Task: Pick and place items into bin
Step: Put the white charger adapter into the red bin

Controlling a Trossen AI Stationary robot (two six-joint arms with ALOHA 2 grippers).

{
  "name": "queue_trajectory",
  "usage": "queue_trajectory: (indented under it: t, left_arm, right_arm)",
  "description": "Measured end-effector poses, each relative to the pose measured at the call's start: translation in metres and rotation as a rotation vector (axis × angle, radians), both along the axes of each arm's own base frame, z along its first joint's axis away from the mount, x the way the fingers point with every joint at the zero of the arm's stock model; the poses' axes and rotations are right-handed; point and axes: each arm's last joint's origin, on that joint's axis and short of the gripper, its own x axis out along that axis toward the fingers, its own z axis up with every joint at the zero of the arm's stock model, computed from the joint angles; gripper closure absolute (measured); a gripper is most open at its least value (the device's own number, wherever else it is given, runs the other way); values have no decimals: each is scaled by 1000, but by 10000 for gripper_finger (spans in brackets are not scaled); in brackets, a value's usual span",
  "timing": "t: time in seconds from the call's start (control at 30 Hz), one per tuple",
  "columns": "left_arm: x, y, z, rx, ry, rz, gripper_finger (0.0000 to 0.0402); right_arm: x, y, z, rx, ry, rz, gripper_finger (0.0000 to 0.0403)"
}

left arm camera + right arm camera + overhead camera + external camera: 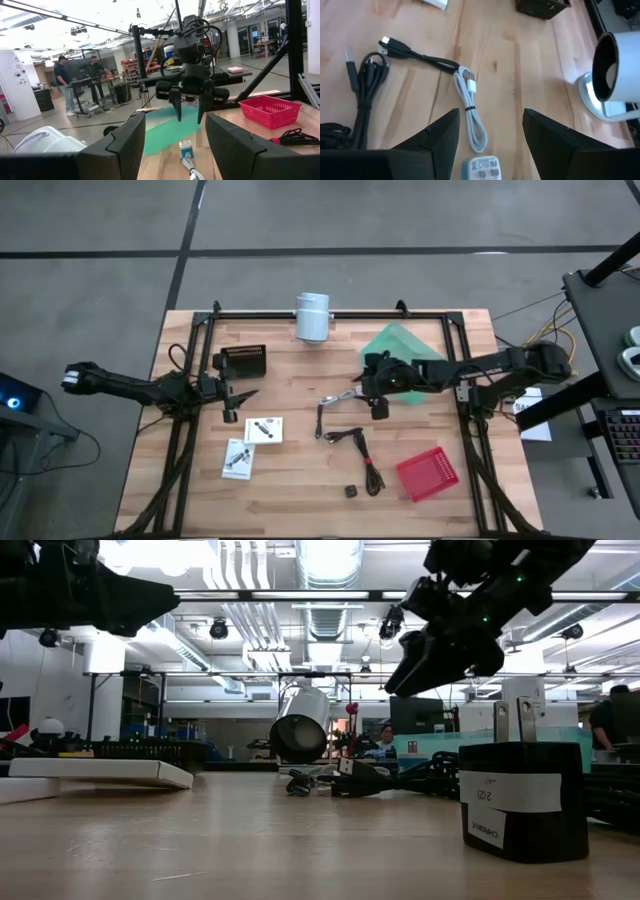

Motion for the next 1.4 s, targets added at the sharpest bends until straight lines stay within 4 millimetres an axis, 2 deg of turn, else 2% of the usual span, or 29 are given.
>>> queue_trajectory:
  t: [0.13,0.33,0.4,0.57,0.7,0.83,1.0,1.4]
  left_arm:
    - [0,0,0,0,0,0,210]
    - [0,0,0,0,2,0,210]
    - [0,0,0,0,2,0,210]
    - [0,0,-1,0,2,0,210]
    - [0,0,-1,1,6,1,210]
    - [0,0,-1,1,9,1,210]
    - [0,0,-1,1,7,0,210]
    - [0,0,-1,1,7,1,210]
  right_arm:
    - [6,-1,-6,-29,34,6,199]
    - [5,-6,-18,-149,118,-134,199]
    - [6,-7,-20,-130,119,-164,196]
    - [5,-6,-20,-26,90,-251,156]
    - [4,-6,-22,-31,118,-245,115]
    - [5,-6,-27,-52,150,-202,96]
    - [6,-5,-32,-57,177,-138,97]
    - [8,-6,-49,-58,249,-134,117]
